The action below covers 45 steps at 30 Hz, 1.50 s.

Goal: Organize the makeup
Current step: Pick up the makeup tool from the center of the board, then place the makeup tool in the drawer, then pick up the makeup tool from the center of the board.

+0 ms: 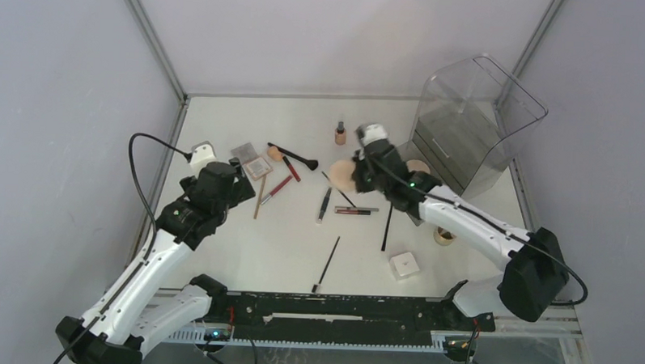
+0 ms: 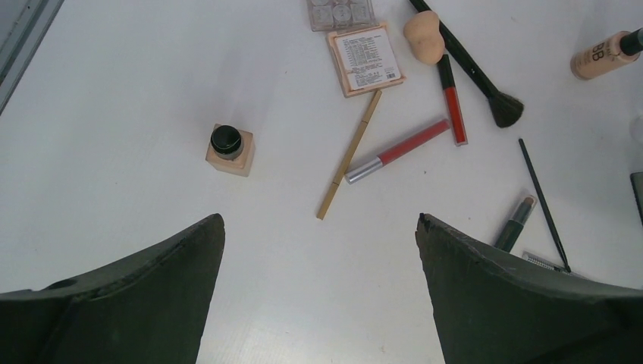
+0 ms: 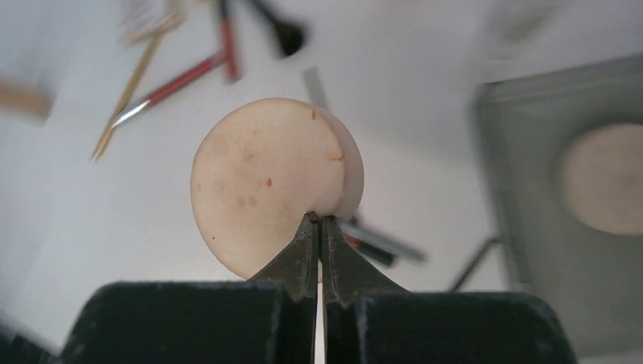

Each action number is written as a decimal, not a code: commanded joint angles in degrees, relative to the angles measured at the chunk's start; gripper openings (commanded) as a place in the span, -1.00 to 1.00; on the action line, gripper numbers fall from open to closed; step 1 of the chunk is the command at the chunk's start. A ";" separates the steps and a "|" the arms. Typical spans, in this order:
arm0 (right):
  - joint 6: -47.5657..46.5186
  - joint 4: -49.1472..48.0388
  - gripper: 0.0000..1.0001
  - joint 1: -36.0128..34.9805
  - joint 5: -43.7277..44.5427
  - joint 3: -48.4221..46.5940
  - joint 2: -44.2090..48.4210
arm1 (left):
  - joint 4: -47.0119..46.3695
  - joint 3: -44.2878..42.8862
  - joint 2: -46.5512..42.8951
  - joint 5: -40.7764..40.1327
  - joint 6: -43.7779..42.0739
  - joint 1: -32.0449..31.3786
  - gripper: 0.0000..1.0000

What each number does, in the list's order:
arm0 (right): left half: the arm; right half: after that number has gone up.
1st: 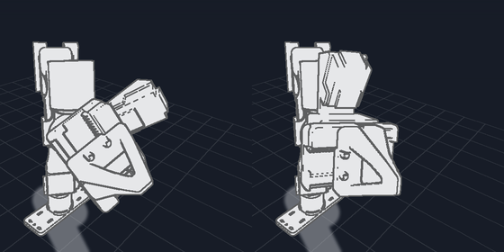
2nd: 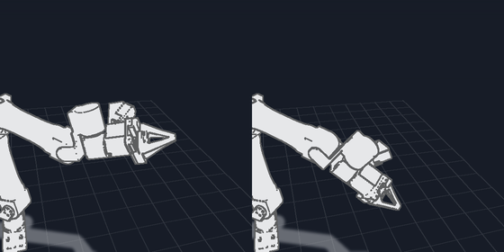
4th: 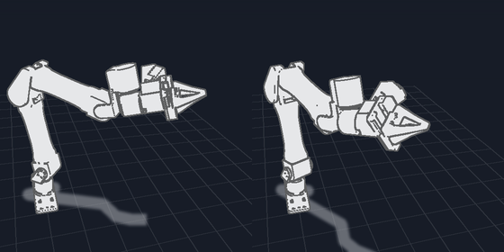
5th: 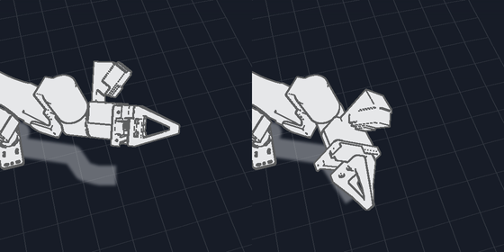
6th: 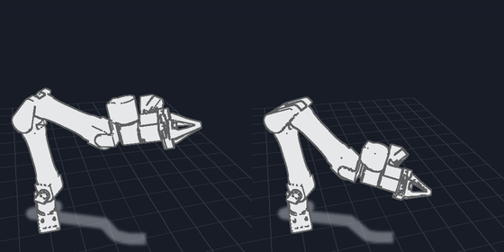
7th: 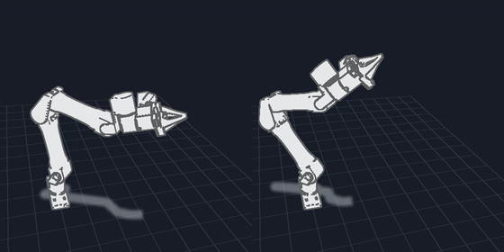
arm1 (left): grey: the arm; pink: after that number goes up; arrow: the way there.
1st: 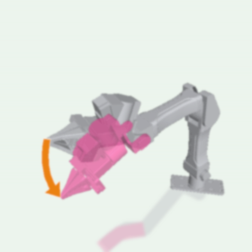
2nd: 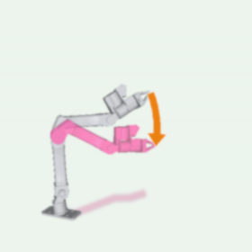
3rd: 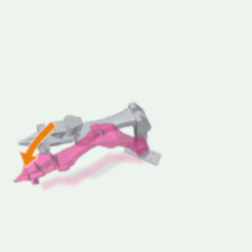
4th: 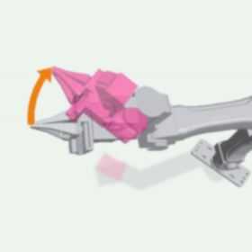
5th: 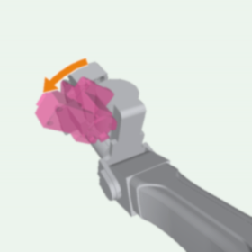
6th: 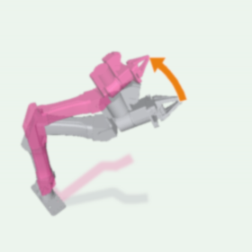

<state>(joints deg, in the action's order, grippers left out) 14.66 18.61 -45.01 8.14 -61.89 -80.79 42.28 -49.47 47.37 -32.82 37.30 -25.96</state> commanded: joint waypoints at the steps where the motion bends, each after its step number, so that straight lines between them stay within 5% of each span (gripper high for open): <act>1: 4.51 1.67 -1.00 11.00 10.45 1.24 2.65 | -3.30 0.45 1.43 0.12 -1.16 0.28 1.00; 5: 5.28 3.17 -1.00 18.21 13.96 1.33 1.12 | -4.04 -0.29 2.96 1.33 -1.01 0.29 1.00; 19: 5.89 7.32 -0.98 23.78 26.70 8.88 -1.80 | -3.19 -0.81 5.07 -0.92 0.37 0.29 1.00; 20: 5.83 7.49 -0.85 24.18 26.56 8.97 -1.90 | -3.17 -1.37 5.82 -0.70 0.07 0.33 1.00; 24: 5.25 7.69 0.27 23.65 23.92 8.98 -0.36 | -1.94 -5.67 9.51 -2.07 -0.43 0.34 1.00; 26: 5.06 7.30 0.42 22.61 22.92 8.99 1.51 | -1.77 -8.36 11.82 -2.50 -1.49 0.37 1.00; 37: 1.82 2.54 0.42 10.82 24.87 9.12 11.47 | -3.06 -24.38 28.24 3.44 -7.44 8.92 0.98; 45: 2.71 1.92 0.42 6.28 23.94 9.33 11.33 | 1.66 -42.59 50.69 8.35 -9.35 16.54 0.61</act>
<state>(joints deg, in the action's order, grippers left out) 17.65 22.50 -37.45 31.44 -52.12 -69.73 41.87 -84.16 90.61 -27.79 30.35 -10.52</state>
